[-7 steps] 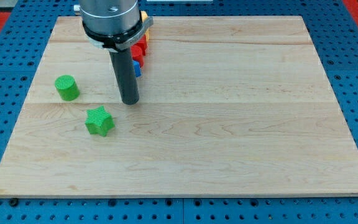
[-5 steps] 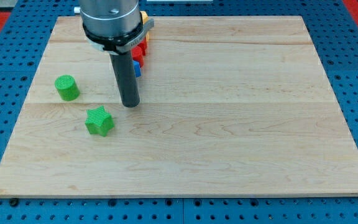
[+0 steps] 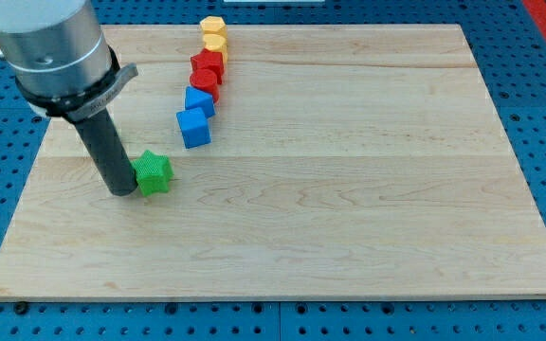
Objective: Move the green star slightly up
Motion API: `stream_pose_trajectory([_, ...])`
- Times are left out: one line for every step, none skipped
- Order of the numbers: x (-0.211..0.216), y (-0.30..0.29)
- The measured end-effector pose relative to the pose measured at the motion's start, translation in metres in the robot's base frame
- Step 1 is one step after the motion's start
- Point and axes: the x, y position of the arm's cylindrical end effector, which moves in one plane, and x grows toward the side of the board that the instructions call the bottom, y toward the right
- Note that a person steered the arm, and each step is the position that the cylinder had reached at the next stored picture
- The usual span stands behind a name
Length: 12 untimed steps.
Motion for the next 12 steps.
stream_pose_trajectory([-0.002,0.002])
stream_pose_trajectory([-0.004,0.007])
stream_pose_trajectory([-0.007,0.016])
stream_pose_trajectory([-0.015,0.023])
stream_pose_trajectory([-0.018,0.023])
stream_pose_trajectory([-0.011,0.023])
stream_pose_trajectory([0.007,0.027])
stream_pose_trajectory([0.01,0.031])
stream_pose_trajectory([-0.001,0.031])
stream_pose_trajectory([-0.01,0.038])
stream_pose_trajectory([-0.01,0.04])
stream_pose_trajectory([-0.01,0.04])
